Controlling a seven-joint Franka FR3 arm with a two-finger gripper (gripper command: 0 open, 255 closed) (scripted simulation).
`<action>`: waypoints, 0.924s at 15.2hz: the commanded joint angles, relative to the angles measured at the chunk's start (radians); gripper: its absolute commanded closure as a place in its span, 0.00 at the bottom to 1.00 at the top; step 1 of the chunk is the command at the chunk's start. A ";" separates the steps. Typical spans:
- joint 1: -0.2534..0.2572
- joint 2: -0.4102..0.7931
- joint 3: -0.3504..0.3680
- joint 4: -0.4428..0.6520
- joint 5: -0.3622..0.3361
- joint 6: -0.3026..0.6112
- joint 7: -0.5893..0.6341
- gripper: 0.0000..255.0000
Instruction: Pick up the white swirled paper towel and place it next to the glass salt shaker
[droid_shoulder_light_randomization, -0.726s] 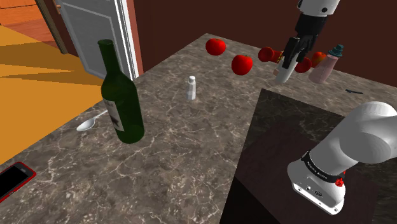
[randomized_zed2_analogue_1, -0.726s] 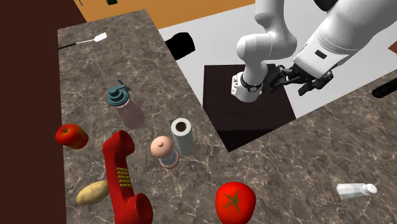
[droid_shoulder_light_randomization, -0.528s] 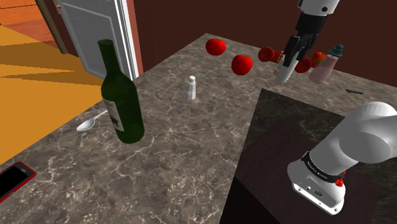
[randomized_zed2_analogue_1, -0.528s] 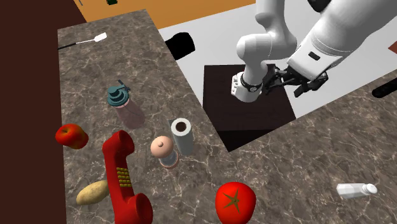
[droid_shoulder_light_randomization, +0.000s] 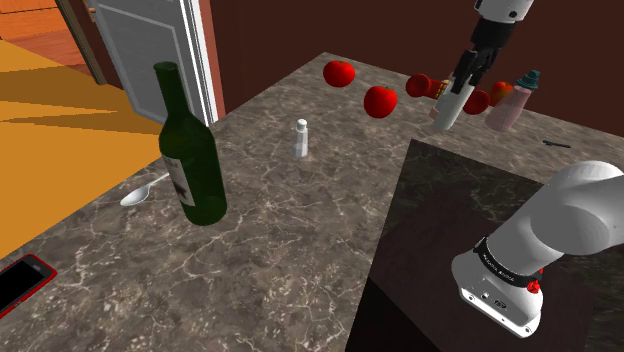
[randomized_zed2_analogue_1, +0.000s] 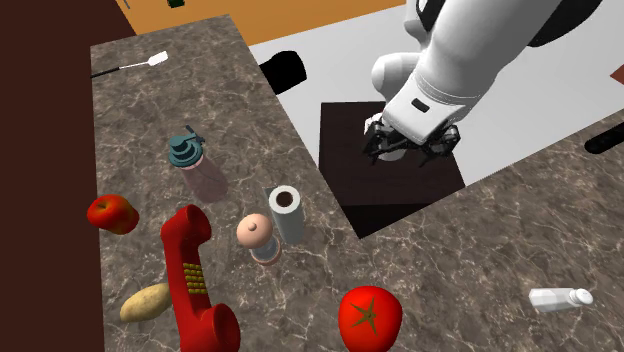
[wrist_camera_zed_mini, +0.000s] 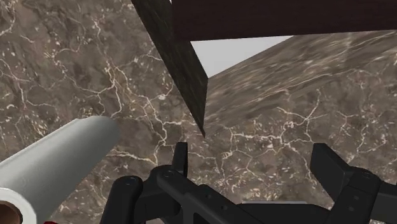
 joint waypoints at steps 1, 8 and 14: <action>-0.008 0.036 -0.044 0.024 -0.019 0.031 -0.053 0.00; -0.013 0.206 -0.197 0.159 -0.029 0.130 -0.241 0.00; -0.003 0.394 -0.331 0.321 0.044 0.196 -0.425 0.00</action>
